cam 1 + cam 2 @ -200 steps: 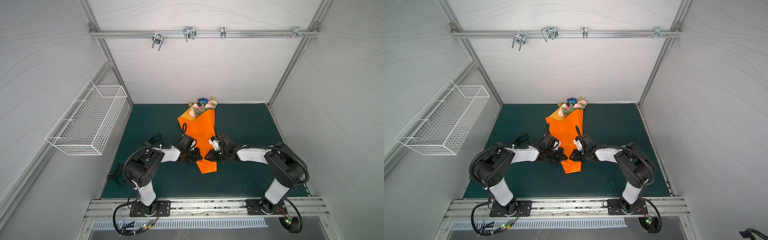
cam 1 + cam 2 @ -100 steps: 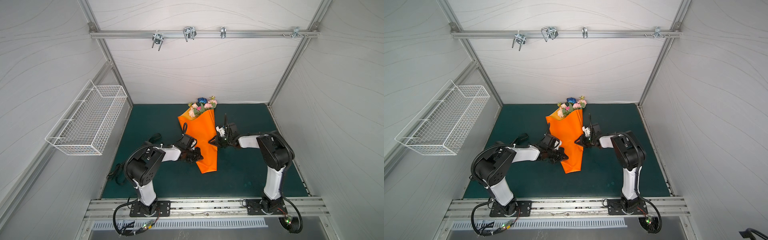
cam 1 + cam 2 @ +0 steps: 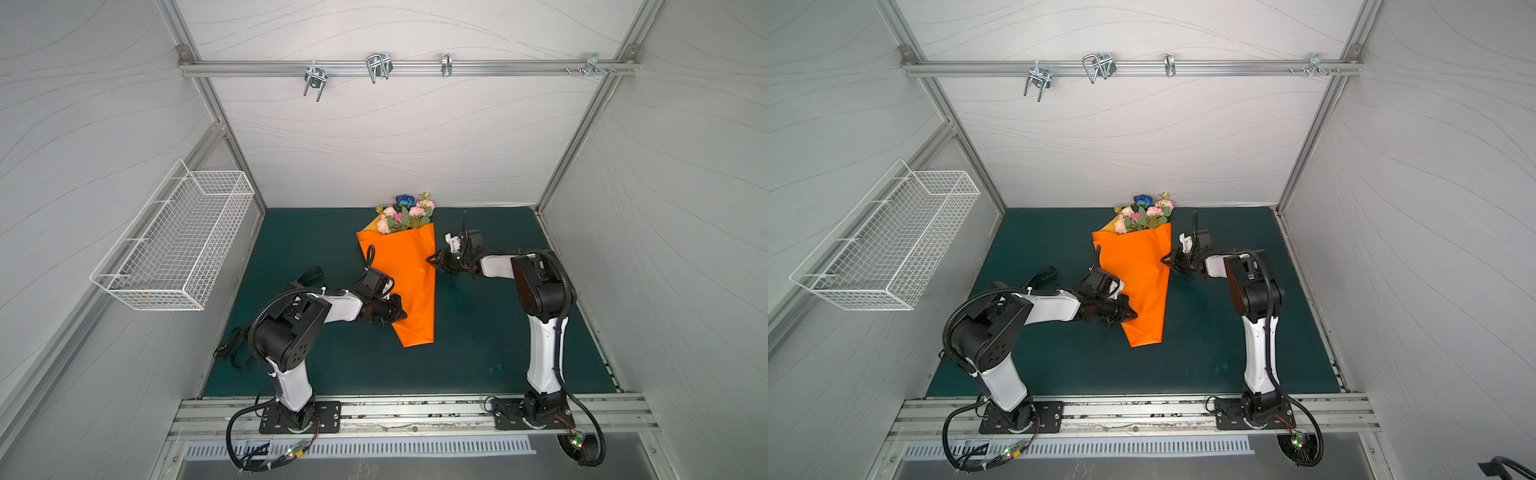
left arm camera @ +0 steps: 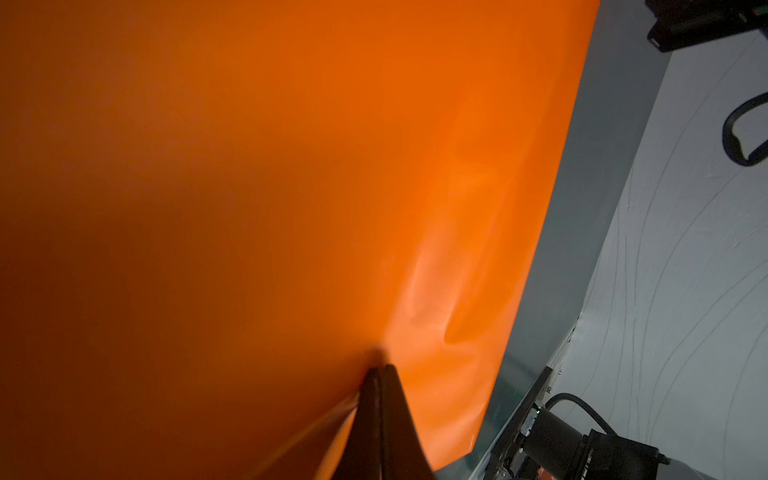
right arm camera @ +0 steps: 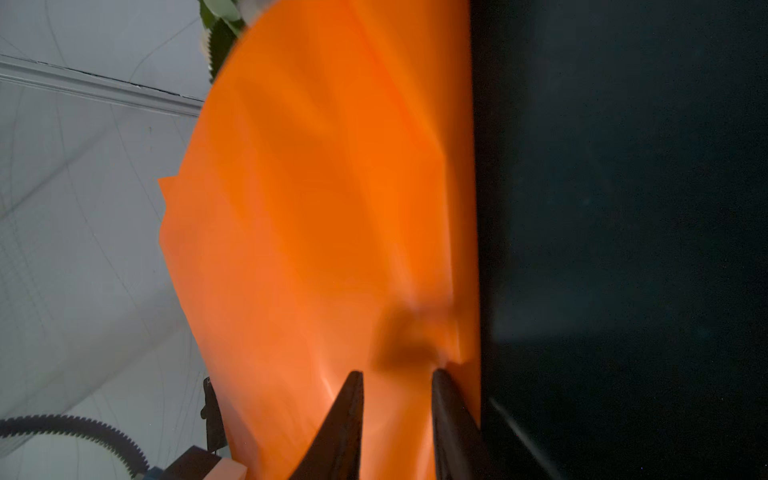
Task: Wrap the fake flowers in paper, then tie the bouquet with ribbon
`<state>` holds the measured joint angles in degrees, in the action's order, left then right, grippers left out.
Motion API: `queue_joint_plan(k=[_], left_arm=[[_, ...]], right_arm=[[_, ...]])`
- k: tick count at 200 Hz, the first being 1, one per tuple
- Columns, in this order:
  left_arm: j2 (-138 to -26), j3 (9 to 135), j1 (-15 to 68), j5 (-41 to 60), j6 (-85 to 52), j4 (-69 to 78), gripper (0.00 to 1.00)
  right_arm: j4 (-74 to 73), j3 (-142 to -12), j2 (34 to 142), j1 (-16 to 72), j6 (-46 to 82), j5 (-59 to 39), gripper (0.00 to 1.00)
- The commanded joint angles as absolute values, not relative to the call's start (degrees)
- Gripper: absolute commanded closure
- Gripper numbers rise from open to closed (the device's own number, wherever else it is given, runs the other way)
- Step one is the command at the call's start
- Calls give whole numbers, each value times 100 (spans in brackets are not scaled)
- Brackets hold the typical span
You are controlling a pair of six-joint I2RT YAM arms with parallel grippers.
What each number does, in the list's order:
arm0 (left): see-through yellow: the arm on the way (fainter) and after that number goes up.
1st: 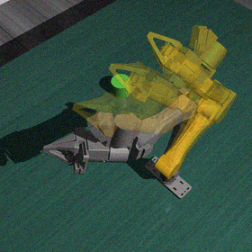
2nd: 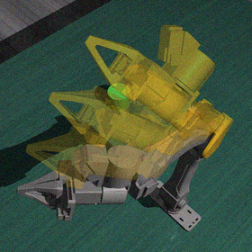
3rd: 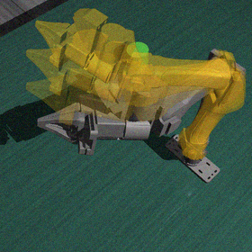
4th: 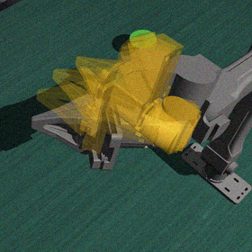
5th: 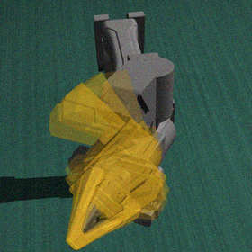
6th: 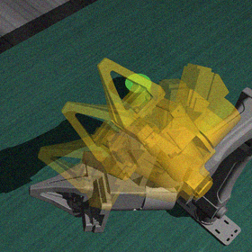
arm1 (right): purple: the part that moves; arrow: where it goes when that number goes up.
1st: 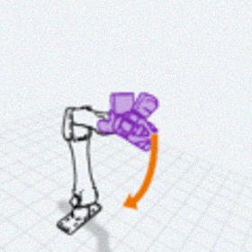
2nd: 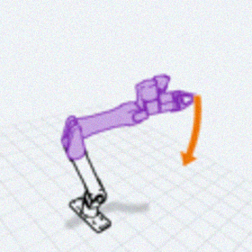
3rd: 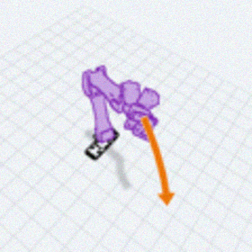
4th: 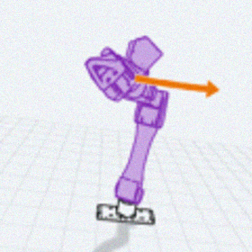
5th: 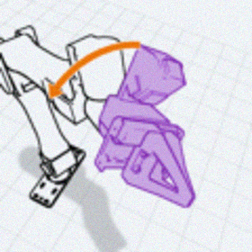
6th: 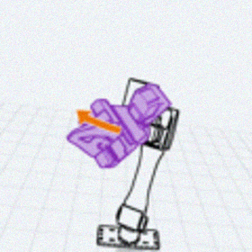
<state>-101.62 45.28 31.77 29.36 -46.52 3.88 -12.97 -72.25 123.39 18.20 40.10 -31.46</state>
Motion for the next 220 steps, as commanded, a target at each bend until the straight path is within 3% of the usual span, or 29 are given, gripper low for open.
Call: queue_joint_plan(k=[1, 45, 115, 137, 172, 220], left_arm=[[-10453, 4534, 3206, 2766, -4542, -117, 100], [-10512, 4561, 3213, 2826, -4540, -92, 100], [-10513, 4557, 3230, 2899, -4585, -100, 100], [-10424, 4601, 3226, 2915, -4613, -114, 100], [-10124, 4738, 3226, 2927, -4676, -155, 97], [-9438, 5219, 3192, 2708, -4647, -528, 71]], right_arm=[[-1017, -7513, 12613, 1823, 4102, -2795, 69], [-532, -8460, 13179, 1578, 4112, -2456, 69], [327, -10831, 14433, 1236, 4452, -2624, 68], [549, -11276, 14454, 1221, 4400, -2809, 64], [760, -10555, 13506, 1219, 3821, -2824, 49], [633, -8257, 11754, 1300, 3230, -2985, 31]])
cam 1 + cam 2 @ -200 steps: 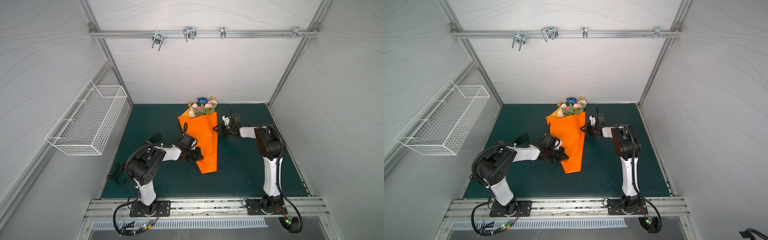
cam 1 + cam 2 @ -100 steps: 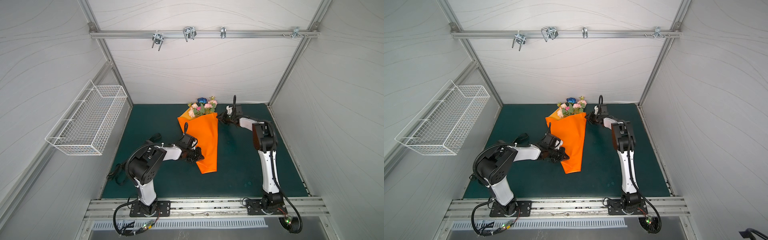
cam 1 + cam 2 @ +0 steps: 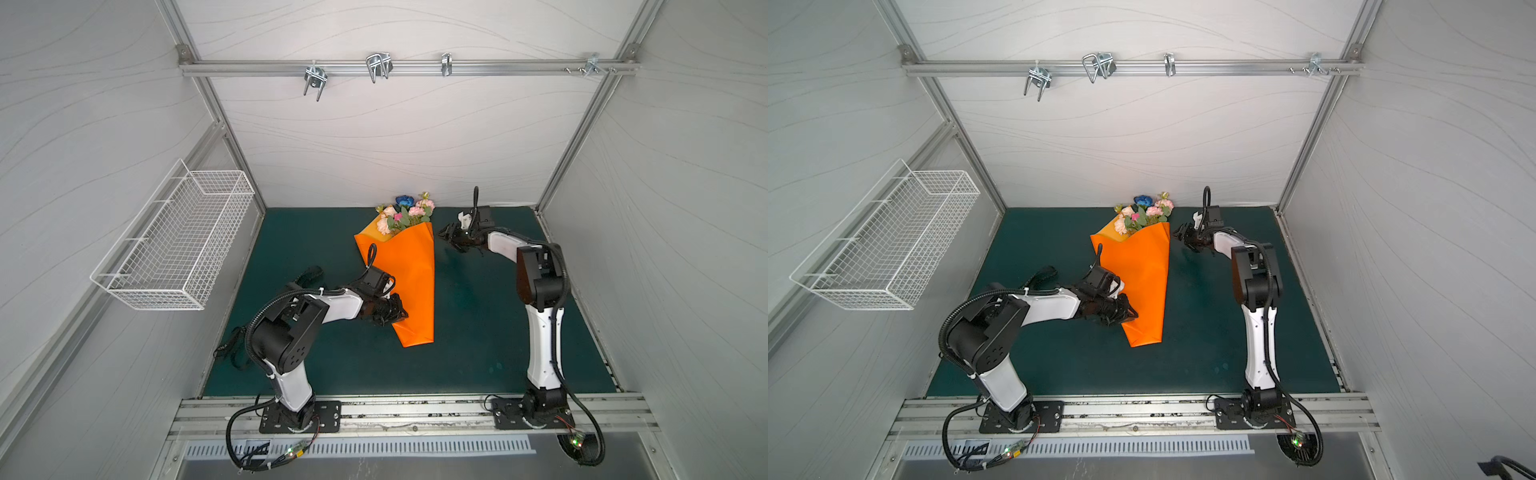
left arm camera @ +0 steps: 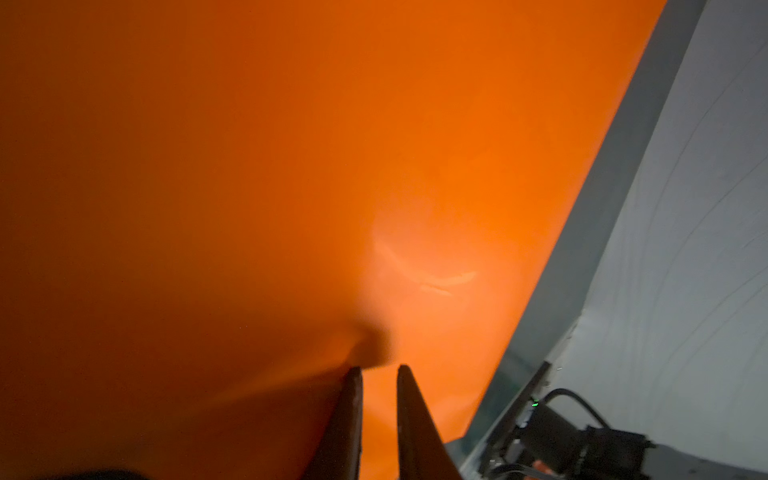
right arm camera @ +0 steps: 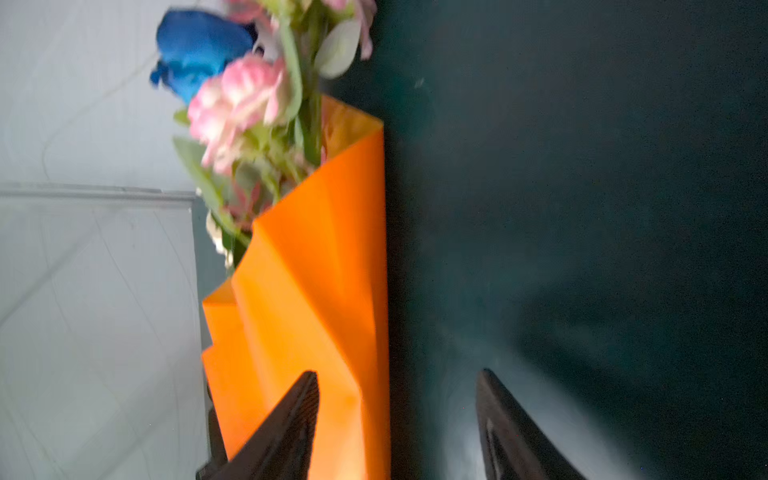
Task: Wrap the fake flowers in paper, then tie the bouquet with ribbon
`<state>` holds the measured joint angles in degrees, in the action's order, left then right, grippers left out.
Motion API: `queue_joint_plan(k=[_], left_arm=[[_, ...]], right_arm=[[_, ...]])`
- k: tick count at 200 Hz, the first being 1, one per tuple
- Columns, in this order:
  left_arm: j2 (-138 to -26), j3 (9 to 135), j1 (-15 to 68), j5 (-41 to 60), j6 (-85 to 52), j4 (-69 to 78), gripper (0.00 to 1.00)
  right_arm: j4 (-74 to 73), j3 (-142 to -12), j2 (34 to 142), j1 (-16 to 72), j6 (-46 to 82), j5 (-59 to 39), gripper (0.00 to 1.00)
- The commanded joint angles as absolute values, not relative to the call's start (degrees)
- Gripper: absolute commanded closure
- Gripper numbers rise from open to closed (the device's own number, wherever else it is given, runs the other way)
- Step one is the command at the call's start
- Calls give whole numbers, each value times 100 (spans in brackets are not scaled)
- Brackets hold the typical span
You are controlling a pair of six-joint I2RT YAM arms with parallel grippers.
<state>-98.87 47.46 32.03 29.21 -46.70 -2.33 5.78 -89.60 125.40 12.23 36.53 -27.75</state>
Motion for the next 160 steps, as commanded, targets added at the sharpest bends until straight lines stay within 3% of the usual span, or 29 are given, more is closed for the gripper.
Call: queue_joint_plan(k=[1, 27, 52, 73, 92, 160], left_arm=[[-9421, 5233, 3187, 2703, -4644, -541, 71], [-8948, 5583, 3005, 2456, -4468, -1020, 61], [-8612, 5901, 2578, 1591, -4173, -1908, 54], [-8672, 6197, 2280, 598, -3779, -2503, 45], [-8980, 6496, 2016, 327, -3563, -2787, 35], [-10386, 6939, 1375, 1305, -3619, -2026, 32]], right_arm=[[651, -8224, 11731, 1305, 3210, -2991, 31], [964, -7653, 11329, 1512, 2820, -3017, 27], [1081, -7390, 11189, 1716, 2638, -2941, 26], [1106, -7399, 11269, 1837, 2626, -2918, 26], [1261, -7583, 11399, 1960, 2546, -2794, 26], [1366, -7922, 11914, 2163, 2583, -2695, 28]])
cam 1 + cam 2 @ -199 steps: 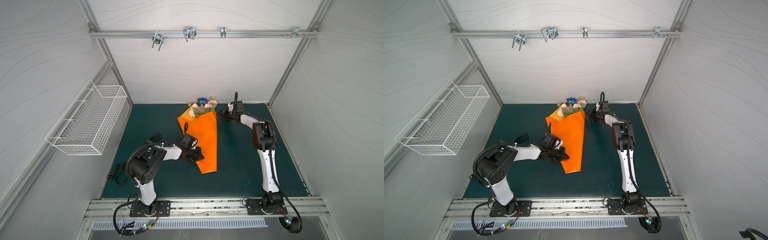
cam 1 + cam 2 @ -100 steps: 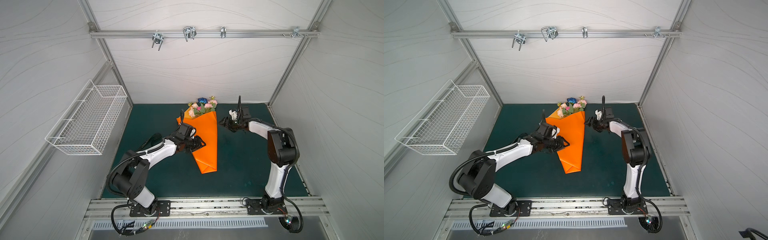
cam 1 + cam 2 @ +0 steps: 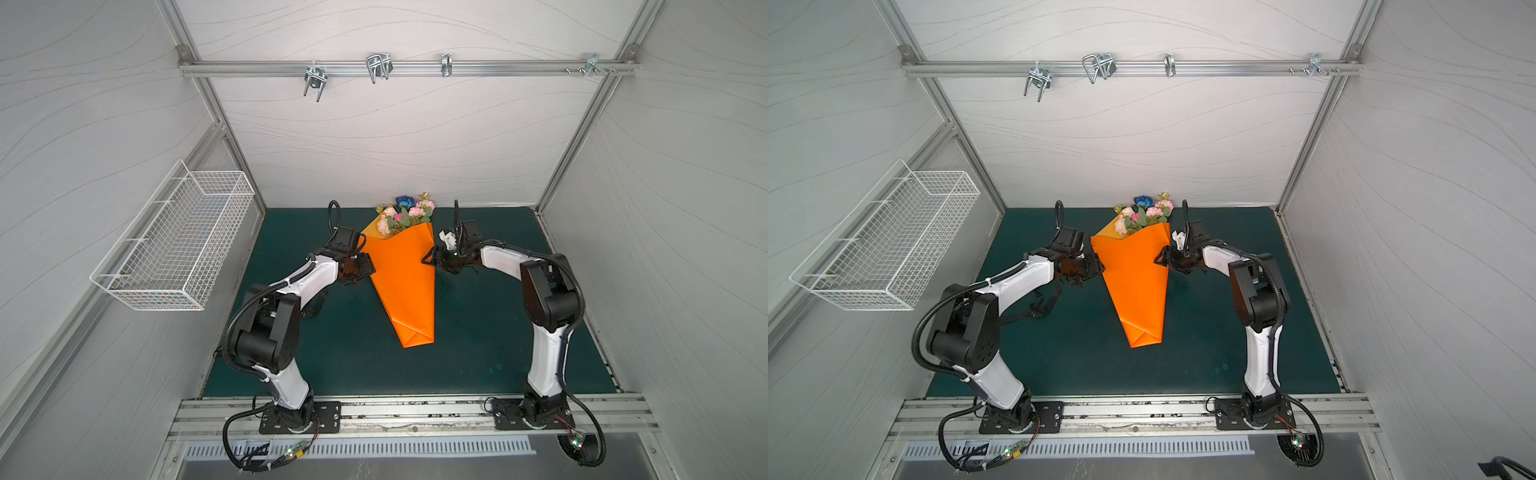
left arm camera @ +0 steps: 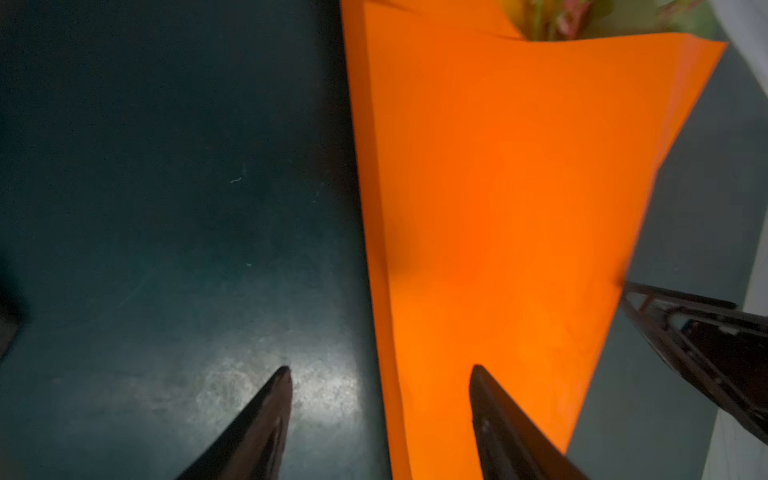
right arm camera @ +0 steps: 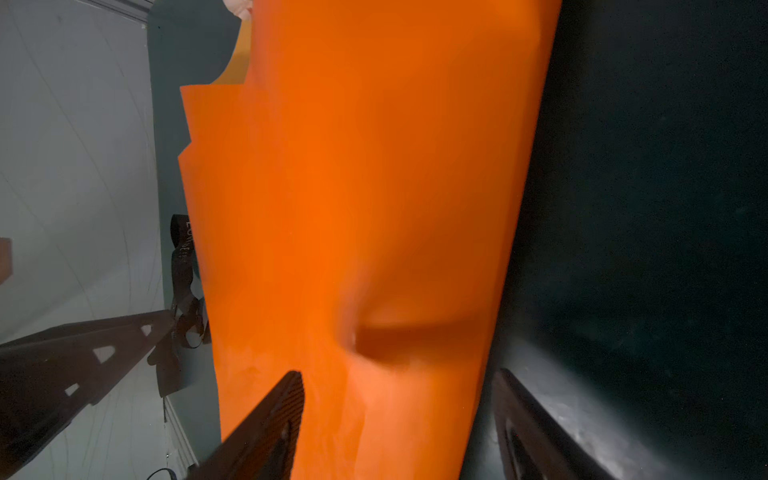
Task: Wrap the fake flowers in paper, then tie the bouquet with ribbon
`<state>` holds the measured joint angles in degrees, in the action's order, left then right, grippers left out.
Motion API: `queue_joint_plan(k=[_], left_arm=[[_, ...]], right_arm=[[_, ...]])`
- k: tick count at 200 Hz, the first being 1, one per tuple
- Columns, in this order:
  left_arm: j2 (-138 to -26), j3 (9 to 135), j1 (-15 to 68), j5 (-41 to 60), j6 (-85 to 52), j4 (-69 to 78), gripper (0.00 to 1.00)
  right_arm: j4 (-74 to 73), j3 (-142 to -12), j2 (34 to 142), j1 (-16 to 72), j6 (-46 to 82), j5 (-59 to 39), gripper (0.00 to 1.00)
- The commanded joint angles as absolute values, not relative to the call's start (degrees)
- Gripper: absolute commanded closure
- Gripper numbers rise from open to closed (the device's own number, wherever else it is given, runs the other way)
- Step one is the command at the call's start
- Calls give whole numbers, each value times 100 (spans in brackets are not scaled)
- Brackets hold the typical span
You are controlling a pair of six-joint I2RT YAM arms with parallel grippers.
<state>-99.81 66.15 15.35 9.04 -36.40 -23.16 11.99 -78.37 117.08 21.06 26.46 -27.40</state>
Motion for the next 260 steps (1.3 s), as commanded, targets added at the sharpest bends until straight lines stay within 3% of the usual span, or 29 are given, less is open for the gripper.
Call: queue_joint_plan(k=[1, 24, 51, 72, 87, 102, 171, 195, 260], left_arm=[[-10400, 6945, 1369, 1316, -3620, -2015, 32], [-10783, 7073, 1236, 1628, -3668, -1731, 33], [-11078, 7173, 1178, 1922, -3685, -1455, 42], [-11257, 7231, 1185, 2144, -3731, -1274, 53], [-11361, 7242, 1178, 2245, -3797, -1152, 66], [-11466, 7268, 1182, 2323, -3850, -1061, 68], [-11636, 7166, 1193, 2549, -3953, -800, 100], [-11660, 7093, 1301, 2654, -4012, -684, 100], [-11807, 7101, 2289, 2744, -4625, -177, 100]], right_arm=[[1364, -7920, 11912, 2162, 2584, -2692, 28], [1333, -7925, 11986, 2179, 2619, -2714, 31], [1245, -7889, 12054, 2191, 2684, -2818, 39], [1151, -7833, 12085, 2200, 2748, -2905, 50], [1104, -7799, 12091, 2219, 2790, -2942, 57], [1065, -7775, 12099, 2241, 2807, -2964, 64], [1010, -7622, 12016, 2251, 2866, -2895, 94], [1071, -7445, 11881, 2209, 2859, -2734, 100], [1211, -6137, 10768, 1286, 2700, -2387, 100]])
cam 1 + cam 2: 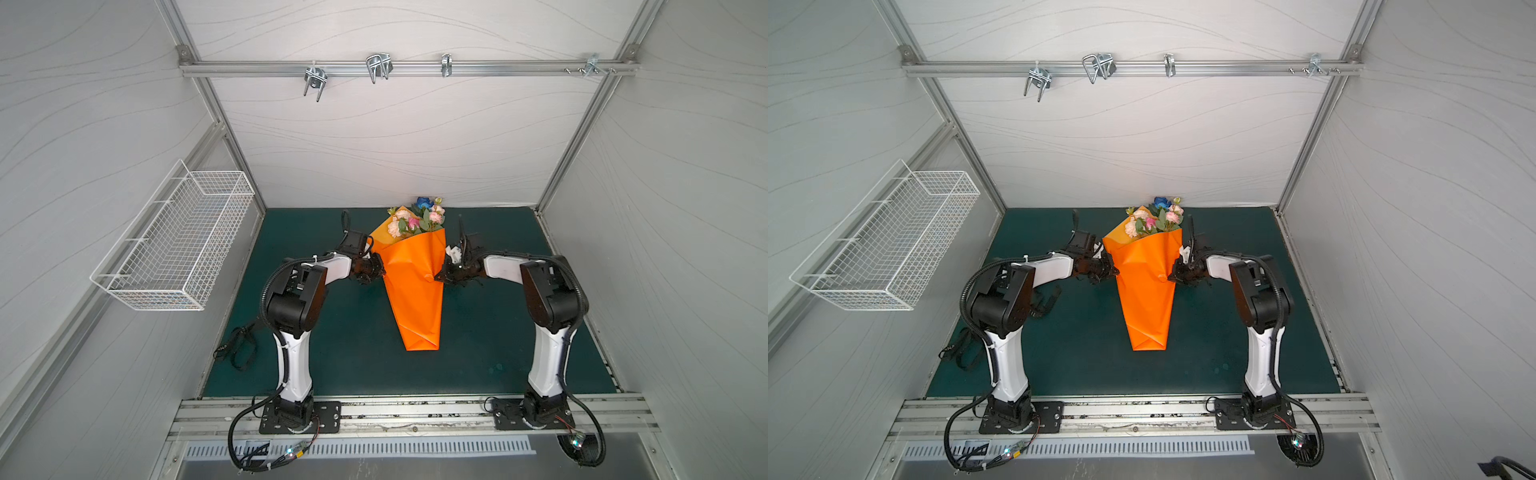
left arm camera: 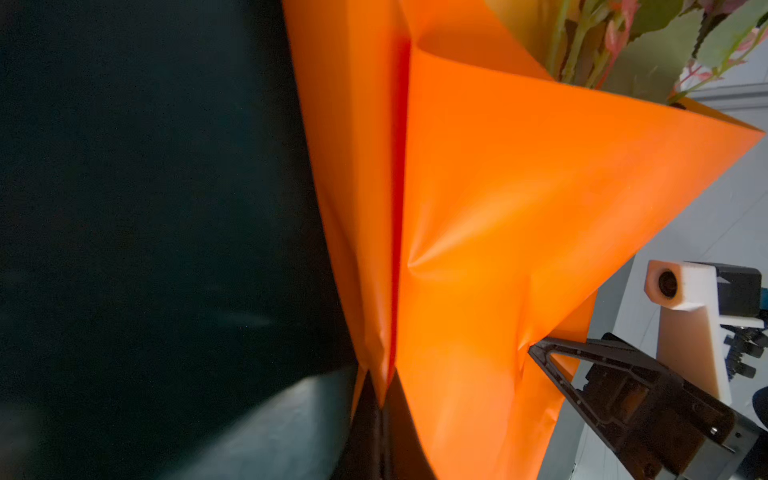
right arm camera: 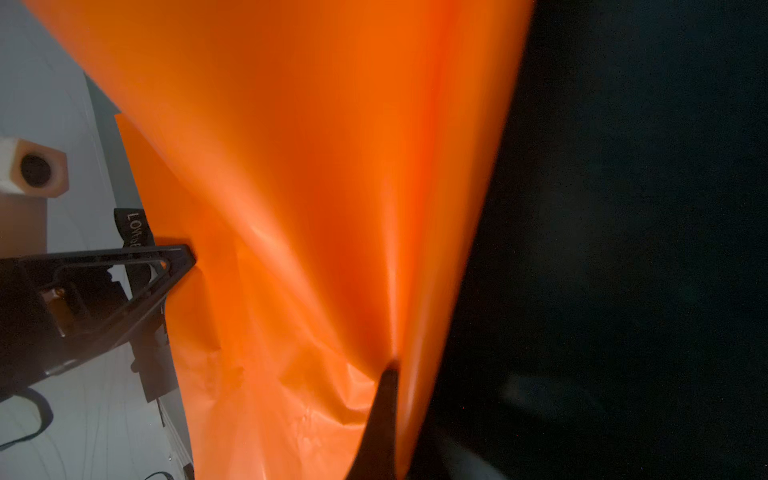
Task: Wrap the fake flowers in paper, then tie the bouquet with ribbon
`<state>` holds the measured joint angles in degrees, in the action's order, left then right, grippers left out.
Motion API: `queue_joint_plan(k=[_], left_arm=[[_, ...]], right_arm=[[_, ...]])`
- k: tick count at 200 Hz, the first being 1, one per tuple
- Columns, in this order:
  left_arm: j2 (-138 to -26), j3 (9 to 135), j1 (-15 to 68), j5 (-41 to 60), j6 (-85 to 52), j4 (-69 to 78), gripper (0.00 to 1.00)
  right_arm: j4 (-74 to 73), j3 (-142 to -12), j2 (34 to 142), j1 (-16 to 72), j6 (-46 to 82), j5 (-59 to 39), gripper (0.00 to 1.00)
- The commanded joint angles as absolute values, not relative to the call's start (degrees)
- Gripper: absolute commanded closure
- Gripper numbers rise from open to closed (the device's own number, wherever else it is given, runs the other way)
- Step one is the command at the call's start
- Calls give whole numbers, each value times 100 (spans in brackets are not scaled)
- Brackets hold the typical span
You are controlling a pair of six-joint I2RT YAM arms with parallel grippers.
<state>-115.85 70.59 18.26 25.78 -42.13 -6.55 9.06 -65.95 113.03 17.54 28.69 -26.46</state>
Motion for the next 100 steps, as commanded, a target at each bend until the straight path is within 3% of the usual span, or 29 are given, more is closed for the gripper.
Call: queue_joint_plan(k=[1, 46, 100], left_arm=[[-11814, 7102, 2309, 2743, -4646, -159, 100], [-12268, 7583, 3177, 2654, -5401, 550, 100], [-13316, 8853, 3687, 2721, -5933, 759, 100]], right_arm=[[1216, -6118, 10741, 1267, 2695, -2380, 100], [1761, -5601, 9916, 367, 2109, -1678, 100], [1767, -5340, 9720, -642, 2012, -1717, 100]])
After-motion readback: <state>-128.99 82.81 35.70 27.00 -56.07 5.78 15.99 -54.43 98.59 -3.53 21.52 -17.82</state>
